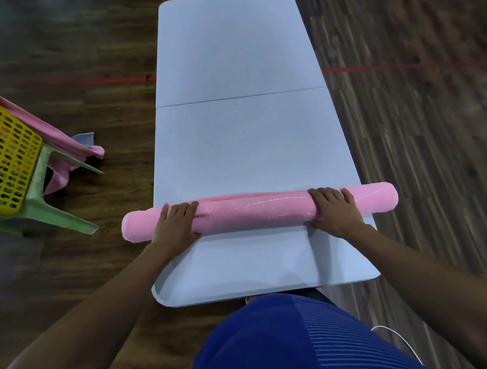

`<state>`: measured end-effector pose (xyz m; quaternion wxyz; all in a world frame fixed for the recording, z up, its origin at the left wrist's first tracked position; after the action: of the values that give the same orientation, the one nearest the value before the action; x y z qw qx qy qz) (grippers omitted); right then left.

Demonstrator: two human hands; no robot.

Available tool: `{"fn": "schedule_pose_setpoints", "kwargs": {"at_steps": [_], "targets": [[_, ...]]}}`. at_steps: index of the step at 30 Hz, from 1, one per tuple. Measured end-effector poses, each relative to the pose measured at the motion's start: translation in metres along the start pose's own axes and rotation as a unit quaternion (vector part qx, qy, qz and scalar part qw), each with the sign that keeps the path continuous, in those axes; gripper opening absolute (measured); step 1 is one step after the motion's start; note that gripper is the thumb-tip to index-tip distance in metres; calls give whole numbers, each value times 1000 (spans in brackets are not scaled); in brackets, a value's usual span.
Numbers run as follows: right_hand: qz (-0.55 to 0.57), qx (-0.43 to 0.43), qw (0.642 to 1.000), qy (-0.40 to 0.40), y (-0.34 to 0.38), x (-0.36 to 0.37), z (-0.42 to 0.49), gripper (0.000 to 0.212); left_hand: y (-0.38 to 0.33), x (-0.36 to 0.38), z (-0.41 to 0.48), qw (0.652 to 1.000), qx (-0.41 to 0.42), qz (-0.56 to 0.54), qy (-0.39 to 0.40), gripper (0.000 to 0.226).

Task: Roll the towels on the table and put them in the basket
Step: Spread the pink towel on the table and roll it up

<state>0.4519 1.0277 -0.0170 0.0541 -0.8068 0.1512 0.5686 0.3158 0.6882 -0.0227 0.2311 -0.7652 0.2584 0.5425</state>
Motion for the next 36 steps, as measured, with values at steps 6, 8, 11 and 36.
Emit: {"fn": "schedule_pose_setpoints", "kwargs": {"at_steps": [6,8,11,36], "targets": [[-29,-3,996,82,-21,2,21,90,24,2,10,999,1,-23,40,86],[-30,-12,995,98,-27,2,27,89,27,3,11,999,22,-37,30,89],[-37,-20,994,99,-30,2,35,82,25,4,16,998,32,-36,27,89],[456,308,831,84,89,34,21,82,-111,22,47,796,-329,-507,-22,67]]}}
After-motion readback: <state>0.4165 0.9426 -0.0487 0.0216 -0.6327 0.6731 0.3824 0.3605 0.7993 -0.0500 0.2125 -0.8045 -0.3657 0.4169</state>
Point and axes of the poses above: each hand's wrist, its own z-axis towards the middle knuckle, its own x-axis out of the palm, y = z × x, the point moved 10 cm from there along z, towards the middle knuckle, and after that the axes turned 2 degrees about x, right-handed, at the moved point
